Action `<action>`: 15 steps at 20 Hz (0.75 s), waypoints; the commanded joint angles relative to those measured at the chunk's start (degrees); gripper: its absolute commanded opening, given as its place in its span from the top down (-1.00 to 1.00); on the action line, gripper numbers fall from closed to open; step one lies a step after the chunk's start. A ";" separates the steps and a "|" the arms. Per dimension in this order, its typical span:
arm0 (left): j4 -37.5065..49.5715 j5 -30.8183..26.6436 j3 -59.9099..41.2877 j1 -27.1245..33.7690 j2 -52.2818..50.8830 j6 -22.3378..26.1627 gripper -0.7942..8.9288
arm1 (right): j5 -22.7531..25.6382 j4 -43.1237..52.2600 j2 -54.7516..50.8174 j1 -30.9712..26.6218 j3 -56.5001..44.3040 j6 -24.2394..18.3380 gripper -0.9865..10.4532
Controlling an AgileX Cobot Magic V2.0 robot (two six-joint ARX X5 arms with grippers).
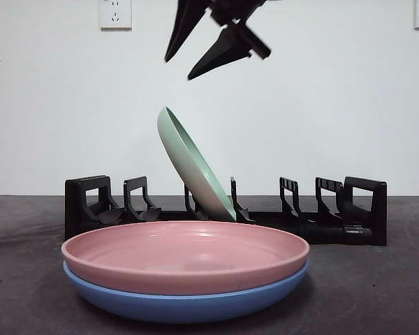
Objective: Place the plate
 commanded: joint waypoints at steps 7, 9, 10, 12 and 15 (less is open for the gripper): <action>0.81 -0.31 0.96 0.11 0.31 0.74 0.20 | 0.39 0.61 6.27 1.79 2.12 1.22 0.47; 0.85 -0.33 0.96 0.11 0.31 0.74 0.20 | 0.28 0.42 7.45 2.12 2.12 1.25 0.47; 0.85 -0.31 0.96 0.11 0.31 0.74 0.20 | 0.48 0.13 7.89 2.23 2.12 1.22 0.47; 0.85 -0.31 0.96 0.11 0.31 0.76 0.20 | 0.50 0.09 8.50 2.49 2.12 1.25 0.48; 0.87 -0.31 0.96 0.11 0.31 0.76 0.20 | 2.25 0.11 8.50 3.23 2.12 1.09 0.66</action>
